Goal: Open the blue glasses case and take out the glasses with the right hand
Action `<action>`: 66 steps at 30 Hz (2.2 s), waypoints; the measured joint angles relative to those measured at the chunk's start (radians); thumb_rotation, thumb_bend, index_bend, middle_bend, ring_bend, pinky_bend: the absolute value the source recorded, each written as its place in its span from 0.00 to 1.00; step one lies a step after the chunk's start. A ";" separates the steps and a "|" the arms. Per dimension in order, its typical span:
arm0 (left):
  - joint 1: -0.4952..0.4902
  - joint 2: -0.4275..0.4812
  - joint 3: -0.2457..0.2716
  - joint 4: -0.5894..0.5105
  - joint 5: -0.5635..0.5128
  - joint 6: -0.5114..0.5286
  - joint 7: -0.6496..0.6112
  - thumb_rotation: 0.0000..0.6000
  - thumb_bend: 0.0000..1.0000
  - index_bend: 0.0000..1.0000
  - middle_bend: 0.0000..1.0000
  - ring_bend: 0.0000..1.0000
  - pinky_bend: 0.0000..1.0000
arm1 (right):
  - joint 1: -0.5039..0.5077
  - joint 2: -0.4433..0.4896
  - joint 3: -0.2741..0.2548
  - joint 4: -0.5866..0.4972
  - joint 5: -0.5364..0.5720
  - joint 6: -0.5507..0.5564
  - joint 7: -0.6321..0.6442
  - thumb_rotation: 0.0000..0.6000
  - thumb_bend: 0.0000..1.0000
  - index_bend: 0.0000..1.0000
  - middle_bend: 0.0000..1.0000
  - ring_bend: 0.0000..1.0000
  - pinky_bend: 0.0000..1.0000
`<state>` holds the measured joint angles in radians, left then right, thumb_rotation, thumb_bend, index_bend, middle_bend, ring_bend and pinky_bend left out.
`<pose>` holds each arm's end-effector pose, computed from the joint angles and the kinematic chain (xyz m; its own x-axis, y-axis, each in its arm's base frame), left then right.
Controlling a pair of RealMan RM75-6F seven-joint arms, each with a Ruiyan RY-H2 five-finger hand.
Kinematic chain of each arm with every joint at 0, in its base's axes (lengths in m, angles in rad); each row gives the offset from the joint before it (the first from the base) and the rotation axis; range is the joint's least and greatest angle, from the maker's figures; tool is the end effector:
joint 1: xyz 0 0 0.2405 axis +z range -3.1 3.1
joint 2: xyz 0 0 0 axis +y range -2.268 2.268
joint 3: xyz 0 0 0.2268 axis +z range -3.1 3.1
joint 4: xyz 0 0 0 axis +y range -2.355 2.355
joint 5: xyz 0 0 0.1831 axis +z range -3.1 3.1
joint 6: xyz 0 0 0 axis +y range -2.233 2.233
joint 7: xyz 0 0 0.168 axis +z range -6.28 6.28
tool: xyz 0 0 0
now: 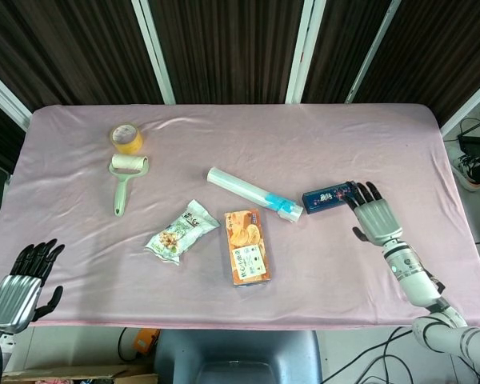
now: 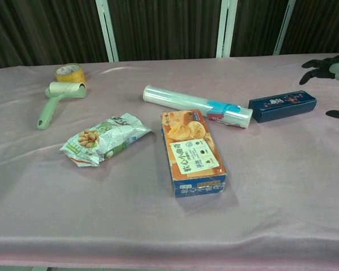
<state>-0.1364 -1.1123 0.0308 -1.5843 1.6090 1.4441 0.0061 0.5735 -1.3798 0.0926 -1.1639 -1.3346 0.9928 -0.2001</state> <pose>-0.2634 0.1978 0.1492 0.4522 0.0959 0.8868 0.8862 -0.1607 -0.4345 -0.2518 -0.3512 0.0883 0.7131 -0.1316 0.6886 -0.6966 -0.2438 0.6747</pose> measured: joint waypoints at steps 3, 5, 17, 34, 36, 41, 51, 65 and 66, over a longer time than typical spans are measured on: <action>-0.005 -0.002 -0.003 -0.004 -0.008 -0.010 0.008 1.00 0.43 0.00 0.00 0.00 0.02 | 0.015 -0.001 0.021 0.044 0.009 -0.021 0.016 1.00 0.44 0.37 0.00 0.00 0.00; -0.006 -0.003 -0.006 -0.006 -0.012 -0.011 0.012 1.00 0.43 0.00 0.00 0.00 0.02 | 0.037 -0.007 0.035 0.081 0.024 -0.056 0.011 1.00 0.44 0.40 0.00 0.00 0.00; -0.015 -0.009 -0.013 -0.006 -0.033 -0.032 0.029 1.00 0.42 0.00 0.00 0.00 0.02 | 0.153 -0.126 0.081 0.310 0.126 -0.234 -0.076 1.00 0.44 0.44 0.00 0.00 0.00; -0.012 -0.008 -0.017 -0.002 -0.046 -0.030 0.028 1.00 0.43 0.00 0.00 0.00 0.02 | 0.206 -0.219 0.075 0.401 0.173 -0.295 -0.204 1.00 0.48 0.46 0.00 0.00 0.00; -0.013 -0.008 -0.018 -0.002 -0.047 -0.031 0.029 1.00 0.43 0.00 0.00 0.00 0.02 | 0.209 -0.225 0.075 0.407 0.178 -0.300 -0.210 1.00 0.48 0.46 0.00 0.00 0.00; -0.013 -0.008 -0.018 -0.001 -0.048 -0.032 0.030 1.00 0.43 0.00 0.00 0.00 0.02 | 0.214 -0.237 0.076 0.420 0.187 -0.309 -0.216 1.00 0.48 0.47 0.00 0.00 0.00; -0.014 -0.009 -0.020 0.000 -0.053 -0.034 0.029 1.00 0.43 0.00 0.00 0.00 0.02 | 0.225 -0.259 0.084 0.452 0.201 -0.317 -0.223 1.00 0.48 0.49 0.00 0.00 0.00; -0.012 -0.006 -0.020 0.003 -0.051 -0.029 0.022 1.00 0.43 0.00 0.00 0.00 0.02 | 0.230 -0.273 0.084 0.466 0.215 -0.329 -0.241 1.00 0.51 0.50 0.00 0.00 0.00; -0.012 -0.006 -0.020 0.003 -0.051 -0.029 0.021 1.00 0.43 0.00 0.00 0.00 0.02 | 0.231 -0.273 0.084 0.466 0.218 -0.331 -0.245 1.00 0.52 0.50 0.00 0.00 0.00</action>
<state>-0.1480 -1.1181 0.0112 -1.5815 1.5577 1.4156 0.0271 0.8040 -1.6530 0.1769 -0.6975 -1.1164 0.6620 -0.4449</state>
